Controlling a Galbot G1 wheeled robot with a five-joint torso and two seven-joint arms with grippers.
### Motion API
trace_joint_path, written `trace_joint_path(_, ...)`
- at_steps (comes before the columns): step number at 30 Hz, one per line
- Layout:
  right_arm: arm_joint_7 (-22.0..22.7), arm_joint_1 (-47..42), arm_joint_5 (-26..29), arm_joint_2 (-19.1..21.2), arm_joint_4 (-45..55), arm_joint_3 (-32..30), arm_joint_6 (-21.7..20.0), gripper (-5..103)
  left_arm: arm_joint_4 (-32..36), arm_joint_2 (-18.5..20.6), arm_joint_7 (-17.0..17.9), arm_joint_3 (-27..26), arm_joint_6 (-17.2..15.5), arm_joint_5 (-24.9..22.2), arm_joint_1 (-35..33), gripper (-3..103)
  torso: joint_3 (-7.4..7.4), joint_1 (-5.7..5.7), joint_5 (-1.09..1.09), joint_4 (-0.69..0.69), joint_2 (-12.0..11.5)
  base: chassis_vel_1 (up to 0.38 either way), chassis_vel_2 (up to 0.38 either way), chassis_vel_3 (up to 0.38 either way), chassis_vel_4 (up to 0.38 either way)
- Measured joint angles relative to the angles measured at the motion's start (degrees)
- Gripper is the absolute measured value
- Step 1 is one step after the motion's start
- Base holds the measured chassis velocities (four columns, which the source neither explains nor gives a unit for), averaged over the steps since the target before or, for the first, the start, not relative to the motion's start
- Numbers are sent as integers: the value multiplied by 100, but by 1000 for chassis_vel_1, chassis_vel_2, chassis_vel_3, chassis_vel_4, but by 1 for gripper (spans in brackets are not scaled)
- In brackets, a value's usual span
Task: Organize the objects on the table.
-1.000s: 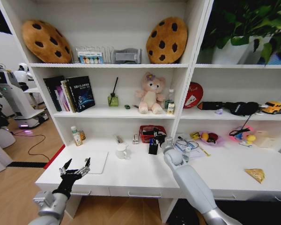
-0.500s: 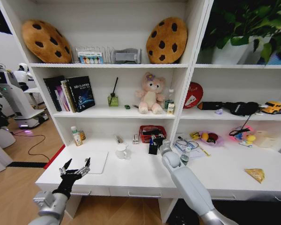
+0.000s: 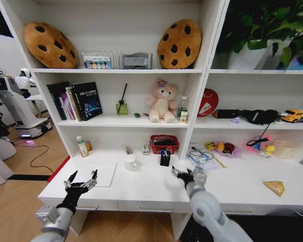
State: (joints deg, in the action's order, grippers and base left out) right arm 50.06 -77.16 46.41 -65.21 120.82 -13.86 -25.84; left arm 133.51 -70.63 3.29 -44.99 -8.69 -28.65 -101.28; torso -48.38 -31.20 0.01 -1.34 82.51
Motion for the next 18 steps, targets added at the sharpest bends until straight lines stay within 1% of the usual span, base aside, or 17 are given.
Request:
trace_joint_path(1, 0, 0, 0, 0, 0, 0, 0, 100, 0, 0, 0, 0, 0, 0, 0, 100, 0, 0, 0, 0, 0, 0, 0, 0, 0)
trace_joint_path(3, 61, 182, -326, -104, -390, -9, 183, 100, 0, 0, 0, 0, 0, 0, 0, 100, -1, 0, 1, 1, -1, 0, 0, 0, 0)
trace_joint_path(4, 61, 182, -326, -104, -390, -9, 183, 100, 0, 0, 0, 0, 0, 0, 0, 100, -1, 0, 1, 1, -1, 0, 0, 0, 0)
trace_joint_path(5, 70, 336, -502, -114, -565, -33, 241, 100, 0, 0, 0, 0, 0, 0, 0, 100, -1, -1, 1, 2, -1, 0, 0, 0, 0)
trace_joint_path(6, 54, 459, -641, -91, -669, -55, 263, 100, 0, 0, 0, 0, 0, 0, 0, 100, -1, -2, 0, 2, -2, 0, 0, 0, 0)
trace_joint_path(9, 7, 642, -799, -26, -800, -67, 279, 100, 0, 0, 0, 0, 0, 0, 0, 100, -1, -2, -1, 1, -2, 0, 0, 0, 0)
trace_joint_path(18, 36, 974, -910, 29, -1072, -115, 296, 100, 0, 0, 0, 1, 0, 0, 0, 100, -1, -2, 0, 0, -2, 0, 0, 0, 0)
